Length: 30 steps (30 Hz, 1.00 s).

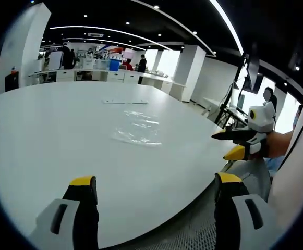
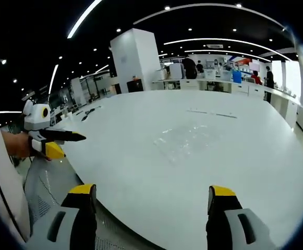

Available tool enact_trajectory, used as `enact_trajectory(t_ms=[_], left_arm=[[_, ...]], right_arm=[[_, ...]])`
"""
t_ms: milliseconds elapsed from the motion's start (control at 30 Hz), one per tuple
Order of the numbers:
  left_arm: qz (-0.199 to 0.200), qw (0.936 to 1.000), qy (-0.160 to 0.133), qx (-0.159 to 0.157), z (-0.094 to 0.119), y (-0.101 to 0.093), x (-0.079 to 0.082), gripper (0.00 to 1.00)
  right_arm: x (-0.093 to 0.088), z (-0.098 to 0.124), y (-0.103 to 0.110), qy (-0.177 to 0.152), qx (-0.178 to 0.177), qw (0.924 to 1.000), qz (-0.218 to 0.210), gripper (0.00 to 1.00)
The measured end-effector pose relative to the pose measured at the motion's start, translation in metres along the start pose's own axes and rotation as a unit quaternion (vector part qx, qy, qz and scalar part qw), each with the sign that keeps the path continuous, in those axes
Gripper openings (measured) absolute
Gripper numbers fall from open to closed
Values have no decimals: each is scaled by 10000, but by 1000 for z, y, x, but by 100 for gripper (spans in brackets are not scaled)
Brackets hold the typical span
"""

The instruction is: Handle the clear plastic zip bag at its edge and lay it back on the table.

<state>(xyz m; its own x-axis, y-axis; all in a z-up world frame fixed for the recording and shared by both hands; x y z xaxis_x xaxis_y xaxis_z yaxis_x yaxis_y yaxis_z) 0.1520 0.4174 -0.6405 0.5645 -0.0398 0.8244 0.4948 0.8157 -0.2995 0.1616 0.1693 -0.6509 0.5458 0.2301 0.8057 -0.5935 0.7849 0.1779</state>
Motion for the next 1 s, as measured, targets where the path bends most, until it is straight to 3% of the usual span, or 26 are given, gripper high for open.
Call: enact_trajectory(t_ms=[1000], left_arm=[[18, 10000, -31, 77, 0, 9, -4, 91]], right_arm=[[0, 0, 0, 33, 1, 10000, 22, 87]])
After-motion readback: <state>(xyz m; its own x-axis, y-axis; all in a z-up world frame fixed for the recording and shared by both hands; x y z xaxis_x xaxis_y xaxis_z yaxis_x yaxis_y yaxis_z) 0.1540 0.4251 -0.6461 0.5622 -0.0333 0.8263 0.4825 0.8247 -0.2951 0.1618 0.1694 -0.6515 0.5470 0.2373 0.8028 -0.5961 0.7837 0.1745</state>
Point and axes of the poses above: the point that each gripper's makers call its tool centre point, and the gripper's own axes: z roughly backward along the fingers, y roughly to its left, x roughly out of its top, the point moved 4 cm from there along z, roughly backward along the fingers, and after that the axes turned 2 degrees about y, right-handed, at the moved point
